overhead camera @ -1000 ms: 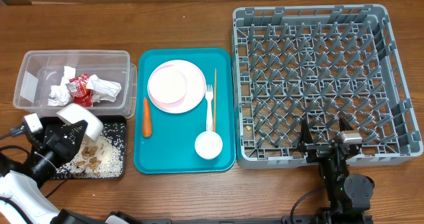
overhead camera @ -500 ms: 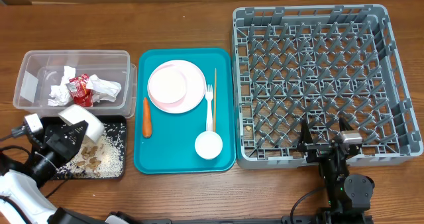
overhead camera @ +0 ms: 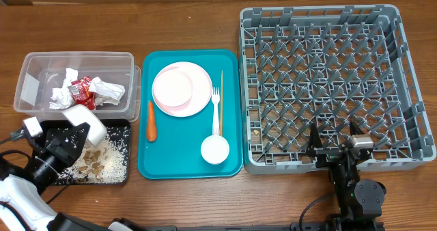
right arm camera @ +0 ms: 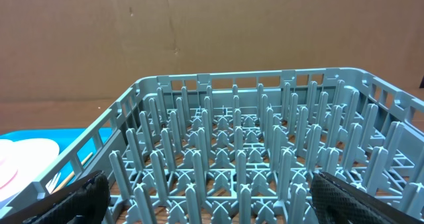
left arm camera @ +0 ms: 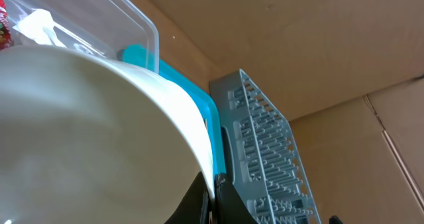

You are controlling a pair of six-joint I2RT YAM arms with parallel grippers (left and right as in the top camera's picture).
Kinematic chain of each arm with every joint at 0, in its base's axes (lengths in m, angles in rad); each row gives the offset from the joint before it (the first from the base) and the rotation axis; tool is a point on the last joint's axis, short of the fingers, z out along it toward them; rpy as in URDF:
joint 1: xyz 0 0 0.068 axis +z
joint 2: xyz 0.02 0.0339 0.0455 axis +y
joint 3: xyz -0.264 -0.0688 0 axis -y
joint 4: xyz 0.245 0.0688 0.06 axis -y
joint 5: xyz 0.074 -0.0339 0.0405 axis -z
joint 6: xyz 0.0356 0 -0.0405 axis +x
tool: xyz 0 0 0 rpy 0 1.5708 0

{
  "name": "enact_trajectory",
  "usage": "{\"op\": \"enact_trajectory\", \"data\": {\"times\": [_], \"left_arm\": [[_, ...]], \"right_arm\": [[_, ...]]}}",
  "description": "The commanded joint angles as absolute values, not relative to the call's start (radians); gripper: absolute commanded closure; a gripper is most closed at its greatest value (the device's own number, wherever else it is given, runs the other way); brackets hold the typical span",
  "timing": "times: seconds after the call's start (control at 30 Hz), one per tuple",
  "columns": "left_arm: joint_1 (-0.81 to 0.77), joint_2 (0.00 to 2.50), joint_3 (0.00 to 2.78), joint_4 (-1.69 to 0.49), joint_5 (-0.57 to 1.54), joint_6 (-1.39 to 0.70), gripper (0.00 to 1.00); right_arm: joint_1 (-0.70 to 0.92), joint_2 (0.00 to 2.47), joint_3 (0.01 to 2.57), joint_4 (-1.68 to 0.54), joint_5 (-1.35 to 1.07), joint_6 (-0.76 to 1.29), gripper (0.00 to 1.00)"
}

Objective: Sort waste into correct bins and load items into the dishwasher
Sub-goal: 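Tilt the white bowl with the left gripper, pouring rice onto the black tray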

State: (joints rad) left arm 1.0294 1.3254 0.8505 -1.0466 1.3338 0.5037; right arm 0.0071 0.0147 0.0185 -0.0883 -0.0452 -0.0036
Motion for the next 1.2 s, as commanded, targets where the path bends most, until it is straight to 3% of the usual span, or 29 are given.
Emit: {"op": "enact_trajectory", "data": {"times": [0.0, 0.47, 0.57, 0.77, 1.17], "left_arm": [[1.034, 1.332, 0.852, -1.084, 1.367, 0.521, 0.96], [1.034, 1.335, 0.852, -1.077, 1.425, 0.525, 0.96], [1.034, 1.335, 0.852, -1.093, 1.452, 0.605, 0.94], [1.034, 1.335, 0.852, -1.053, 1.384, 0.509, 0.96], [1.034, 1.335, 0.852, -1.073, 1.488, 0.506, 0.93]], "right_arm": [[0.004, 0.003, 0.008, -0.081, -0.046, 0.0, 0.0], [0.004, 0.003, 0.008, -0.081, -0.046, 0.001, 0.0], [0.004, 0.003, 0.008, -0.081, -0.046, 0.0, 0.0], [0.004, 0.003, 0.008, -0.081, -0.046, 0.0, 0.0], [0.004, 0.003, 0.008, -0.081, -0.046, 0.0, 0.0]]}}
